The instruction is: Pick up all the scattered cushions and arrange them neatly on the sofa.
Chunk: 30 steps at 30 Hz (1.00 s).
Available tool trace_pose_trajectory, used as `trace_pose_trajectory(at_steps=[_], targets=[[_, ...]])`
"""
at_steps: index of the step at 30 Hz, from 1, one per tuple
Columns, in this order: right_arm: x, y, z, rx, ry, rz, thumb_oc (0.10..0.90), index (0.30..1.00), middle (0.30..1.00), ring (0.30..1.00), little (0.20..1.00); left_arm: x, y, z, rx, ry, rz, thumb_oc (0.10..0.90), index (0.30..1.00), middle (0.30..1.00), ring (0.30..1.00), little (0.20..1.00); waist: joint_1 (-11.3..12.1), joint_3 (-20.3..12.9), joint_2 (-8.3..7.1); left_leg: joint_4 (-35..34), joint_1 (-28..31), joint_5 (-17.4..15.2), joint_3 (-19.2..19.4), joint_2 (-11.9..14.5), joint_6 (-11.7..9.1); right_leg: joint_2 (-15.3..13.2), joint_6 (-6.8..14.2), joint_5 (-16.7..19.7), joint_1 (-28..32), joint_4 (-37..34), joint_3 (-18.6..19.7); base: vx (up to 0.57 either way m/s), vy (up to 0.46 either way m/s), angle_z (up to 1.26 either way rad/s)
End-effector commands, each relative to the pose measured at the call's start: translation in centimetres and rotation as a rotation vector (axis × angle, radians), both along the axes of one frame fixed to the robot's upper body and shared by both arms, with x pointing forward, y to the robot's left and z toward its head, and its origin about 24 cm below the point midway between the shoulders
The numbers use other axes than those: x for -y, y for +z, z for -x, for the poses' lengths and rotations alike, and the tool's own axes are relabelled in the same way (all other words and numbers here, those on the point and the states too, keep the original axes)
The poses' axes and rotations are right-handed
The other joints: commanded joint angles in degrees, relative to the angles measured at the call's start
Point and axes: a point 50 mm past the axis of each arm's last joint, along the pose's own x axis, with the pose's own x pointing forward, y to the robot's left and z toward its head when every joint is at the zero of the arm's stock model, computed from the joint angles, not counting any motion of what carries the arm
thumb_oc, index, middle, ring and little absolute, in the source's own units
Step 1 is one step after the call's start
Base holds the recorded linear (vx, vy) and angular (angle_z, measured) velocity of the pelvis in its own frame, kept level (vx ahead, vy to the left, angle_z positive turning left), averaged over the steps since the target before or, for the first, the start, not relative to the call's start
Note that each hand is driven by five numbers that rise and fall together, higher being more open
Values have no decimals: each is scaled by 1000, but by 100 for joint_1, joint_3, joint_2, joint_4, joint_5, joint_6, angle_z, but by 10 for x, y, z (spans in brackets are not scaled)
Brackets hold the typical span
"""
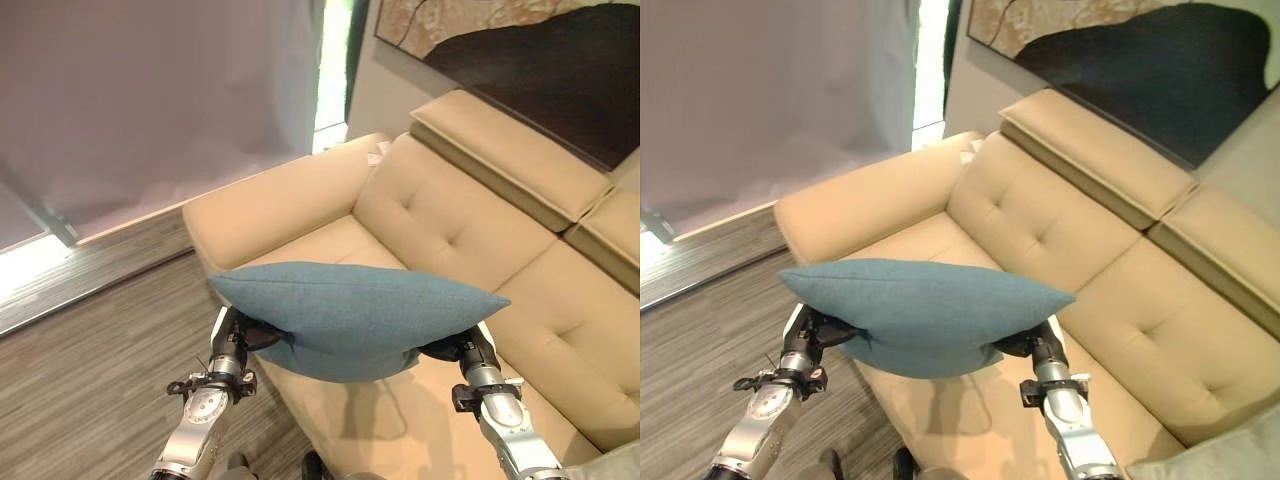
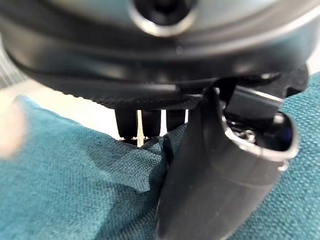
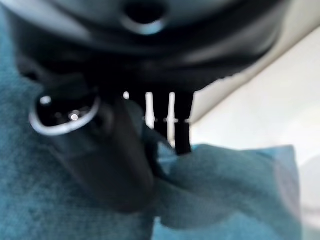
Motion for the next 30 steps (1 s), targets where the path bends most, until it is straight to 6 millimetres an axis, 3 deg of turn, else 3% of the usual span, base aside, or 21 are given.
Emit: trace_pose_trajectory(at_steps=[1, 4, 8, 11, 13, 15, 16, 17, 19, 20, 21, 24, 26, 28, 29, 30], targets=[[-24, 54, -20, 305, 121, -44, 400, 300, 300, 300, 300, 44, 69, -19, 376, -214, 95, 400, 300, 300, 300, 300, -23, -305, 136, 269, 205, 276, -136, -257, 124, -352, 728, -401, -223, 479, -96, 115, 147, -99], [-24, 50, -17, 286, 123, -46, 400, 300, 300, 300, 300, 44, 67, -18, 365, -229, 90, 400, 300, 300, 300, 300, -72, -412, 173, 117, 377, 285, 49, -216, 152, -446, 792, -423, -214, 567, 0, 175, 251, -70], [-35, 55, -21, 305, 162, -53, 400, 300, 300, 300, 300, 38, 69, -18, 371, -222, 62, 400, 300, 300, 300, 300, -33, -475, 218, -3, 627, 172, 591, -252, 385, -603, 1013, -410, -408, 974, 328, 106, 234, -64], [-45, 64, -29, 344, 202, -63, 400, 300, 300, 300, 300, 34, 71, -20, 379, -205, 48, 400, 300, 300, 300, 300, -22, -418, 249, -65, 807, 75, 976, -286, 586, -661, 1257, -110, -735, 1457, 459, 23, 198, -71], [-52, 70, -33, 366, 225, -79, 400, 300, 300, 300, 300, 30, 73, -22, 388, -184, 43, 400, 300, 300, 300, 300, 32, -325, 290, -86, 918, 18, 1233, -243, 664, -788, 1326, 21, -977, 1809, 115, -17, 170, -99], [-57, 70, -34, 372, 237, -95, 400, 300, 300, 300, 300, 29, 74, -22, 397, -174, 46, 400, 300, 300, 300, 300, 32, -342, 370, -224, 1127, -50, 1550, -229, 712, -1004, 1287, -32, -1152, 1931, -718, 34, 202, -108], [-57, 70, -34, 372, 237, -95, 400, 300, 300, 300, 300, 29, 74, -22, 397, -174, 46, 400, 300, 300, 300, 300, 28, -332, 371, -235, 1147, -49, 1546, -231, 711, -1005, 1288, -39, -1136, 1932, -722, 120, 182, -76], [-60, 69, -35, 364, 245, -102, 400, 300, 300, 300, 300, 28, 74, -21, 397, -164, 54, 400, 300, 300, 300, 300, 43, -397, 382, -358, 1296, -99, 1752, -277, 714, -1046, 1188, -147, -1140, 1556, -1304, 119, 89, -66], [-61, 70, -36, 366, 252, -108, 400, 300, 300, 300, 300, 27, 73, -21, 396, -156, 55, 400, 300, 300, 300, 300, 91, -442, 395, -424, 1411, -164, 1943, -286, 698, -1119, 1115, -90, -1250, 1223, -1982, 123, 61, -71], [-61, 70, -36, 366, 252, -107, 400, 300, 300, 300, 300, 27, 73, -21, 396, -156, 56, 400, 300, 300, 300, 300, 83, -442, 404, -426, 1414, -167, 1935, -278, 695, -1110, 1112, -84, -1237, 1206, -1994, 197, 44, -72], [-62, 71, -38, 372, 259, -108, 400, 300, 300, 300, 300, 26, 73, -21, 394, -150, 59, 400, 300, 300, 300, 300, 115, -456, 446, -442, 1569, -315, 2067, -254, 668, -1152, 1144, -120, -1325, 1107, -2526, 164, 33, -61], [-60, 70, -36, 368, 251, -104, 400, 300, 300, 300, 300, 29, 72, -22, 394, -154, 67, 400, 300, 300, 300, 300, 66, -432, 404, -475, 1655, -290, 2186, -318, 679, -1128, 1115, -35, -1259, 865, -2657, 109, -6, -54], [-50, 65, -31, 350, 217, -85, 400, 300, 300, 300, 300, 35, 69, -21, 384, -175, 82, 400, 300, 300, 300, 300, -30, -493, 335, -400, 1724, -393, 2180, -405, 648, -946, 1102, 89, -1072, 492, -2285, 181, -87, -31], [-46, 63, -29, 344, 203, -85, 400, 300, 300, 300, 300, 37, 68, -20, 381, -190, 81, 400, 300, 300, 300, 300, -56, -530, 323, -267, 1703, -459, 2220, -380, 580, -938, 1067, 101, -941, 340, -2307, 125, -68, 7], [-43, 61, -27, 336, 193, -83, 400, 300, 300, 300, 300, 39, 67, -19, 375, -198, 82, 400, 300, 300, 300, 300, -86, -556, 304, -62, 1666, -502, 2235, -347, 510, -910, 1029, 86, -839, 239, -2265, 96, -129, 12], [-39, 62, -26, 336, 181, -72, 400, 300, 300, 300, 300, 41, 69, -20, 383, -204, 88, 400, 300, 300, 300, 300, -101, -516, 244, 1002, 1283, -328, 2214, -119, 245, -873, 936, 151, -666, 54, -2214, 96, -147, 6]])
